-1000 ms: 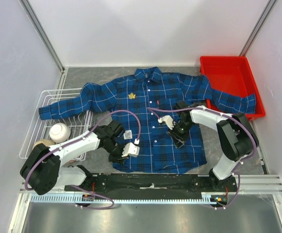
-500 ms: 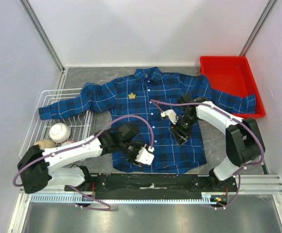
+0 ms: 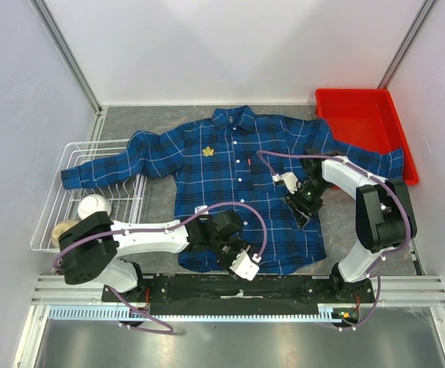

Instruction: Pin the brooch onto the clothing

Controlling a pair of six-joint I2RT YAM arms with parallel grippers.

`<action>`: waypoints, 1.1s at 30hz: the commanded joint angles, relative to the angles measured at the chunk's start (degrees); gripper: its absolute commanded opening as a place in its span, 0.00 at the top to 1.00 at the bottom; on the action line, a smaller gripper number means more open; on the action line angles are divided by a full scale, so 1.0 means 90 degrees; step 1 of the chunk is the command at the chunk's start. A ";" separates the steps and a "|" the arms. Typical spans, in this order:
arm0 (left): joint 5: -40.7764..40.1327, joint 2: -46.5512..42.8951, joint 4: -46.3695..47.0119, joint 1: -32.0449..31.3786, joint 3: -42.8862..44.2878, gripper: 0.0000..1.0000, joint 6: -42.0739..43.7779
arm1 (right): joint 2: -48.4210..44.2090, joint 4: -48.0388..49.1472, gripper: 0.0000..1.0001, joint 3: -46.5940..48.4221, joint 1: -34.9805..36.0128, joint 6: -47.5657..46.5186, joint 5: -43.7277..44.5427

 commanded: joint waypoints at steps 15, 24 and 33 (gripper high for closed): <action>0.0172 0.0758 0.0491 -0.0280 0.0495 0.50 0.0544 | 0.0243 -0.0081 0.48 -0.0202 -0.0155 -0.0283 0.0482; 0.0143 0.0748 0.0423 -0.0280 0.0612 0.73 0.0564 | 0.0273 -0.0130 0.48 -0.0192 -0.0155 -0.0312 0.0452; 0.0523 0.0280 0.0101 -0.0280 0.0739 0.98 0.0173 | 0.0458 0.0065 0.48 -0.0260 -0.0145 -0.0312 0.0677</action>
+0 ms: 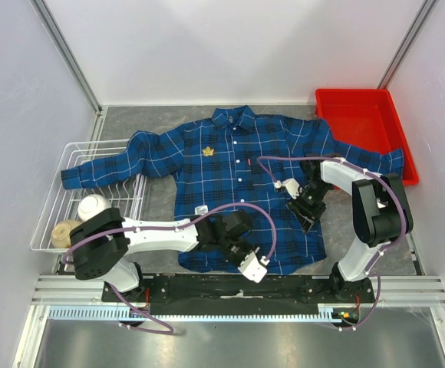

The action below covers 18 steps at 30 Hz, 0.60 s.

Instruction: Pin the brooch onto the clothing

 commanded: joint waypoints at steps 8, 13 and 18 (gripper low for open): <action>0.0914 -0.0769 -0.0323 0.0000 -0.0041 0.98 -0.0075 | 0.0216 0.0158 0.49 -0.0100 -0.0043 -0.0035 0.0413; 0.1353 -0.0896 -0.0644 0.0039 -0.0178 0.98 0.0198 | 0.0245 0.0178 0.49 -0.0149 -0.0043 -0.0055 0.0482; 0.1267 -0.0605 -0.0733 0.0049 -0.0306 0.98 0.0345 | 0.0255 0.0187 0.49 -0.0149 -0.0053 -0.0074 0.0501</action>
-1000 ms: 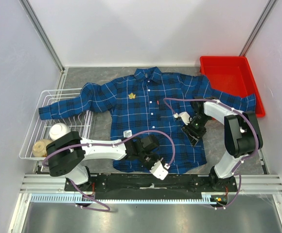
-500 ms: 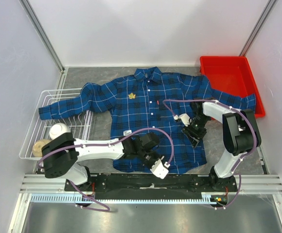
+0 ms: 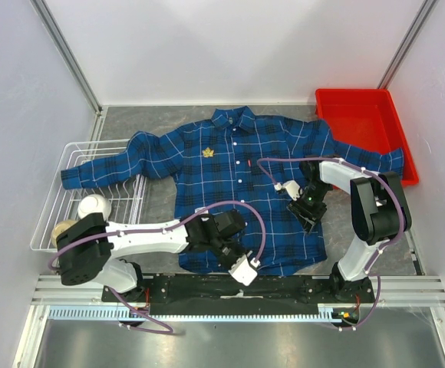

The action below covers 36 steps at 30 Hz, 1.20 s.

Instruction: Pin the brooch onto the clothing

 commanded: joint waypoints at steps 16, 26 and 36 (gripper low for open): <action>0.0228 -0.0507 -0.2120 0.1690 0.1875 0.33 -0.1826 | -0.1369 -0.0135 0.16 0.1467 -0.0043 -0.0160 -0.1078; -0.0074 -0.0537 -0.2799 0.5096 0.3586 0.23 -0.4585 | -0.3058 0.3558 0.02 0.1206 -0.0053 0.1721 -0.0661; -0.0709 0.0147 -0.2711 0.6886 0.3902 0.04 -0.6416 | -0.1898 0.3294 0.02 0.1501 -0.0355 0.3493 -0.0414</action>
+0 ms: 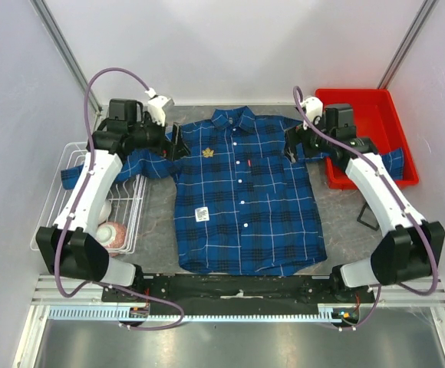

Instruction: Pin the brooch onto the clothing

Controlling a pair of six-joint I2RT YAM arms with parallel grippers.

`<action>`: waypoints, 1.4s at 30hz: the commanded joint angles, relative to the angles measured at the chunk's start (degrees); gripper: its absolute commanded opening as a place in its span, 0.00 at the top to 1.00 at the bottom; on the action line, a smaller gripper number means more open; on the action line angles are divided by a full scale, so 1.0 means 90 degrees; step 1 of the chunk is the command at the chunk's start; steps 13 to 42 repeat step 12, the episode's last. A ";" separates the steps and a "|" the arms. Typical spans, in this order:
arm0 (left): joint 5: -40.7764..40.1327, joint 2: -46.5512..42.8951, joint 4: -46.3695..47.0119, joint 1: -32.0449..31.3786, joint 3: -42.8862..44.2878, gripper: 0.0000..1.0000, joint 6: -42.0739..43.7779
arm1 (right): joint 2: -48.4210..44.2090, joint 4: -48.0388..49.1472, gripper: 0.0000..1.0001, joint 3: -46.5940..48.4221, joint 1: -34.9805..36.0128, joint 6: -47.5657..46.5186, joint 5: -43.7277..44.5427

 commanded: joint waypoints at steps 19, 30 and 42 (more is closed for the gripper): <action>-0.1651 0.0447 0.0871 0.0511 -0.0650 0.02 -0.1990 | 0.0531 0.0040 0.02 -0.0645 -0.0427 0.0326 -0.0269; -0.1651 0.0447 0.0871 0.0511 -0.0650 0.02 -0.1990 | 0.0531 0.0040 0.02 -0.0645 -0.0427 0.0326 -0.0269; -0.1651 0.0447 0.0871 0.0511 -0.0650 0.02 -0.1990 | 0.0531 0.0040 0.02 -0.0645 -0.0427 0.0326 -0.0269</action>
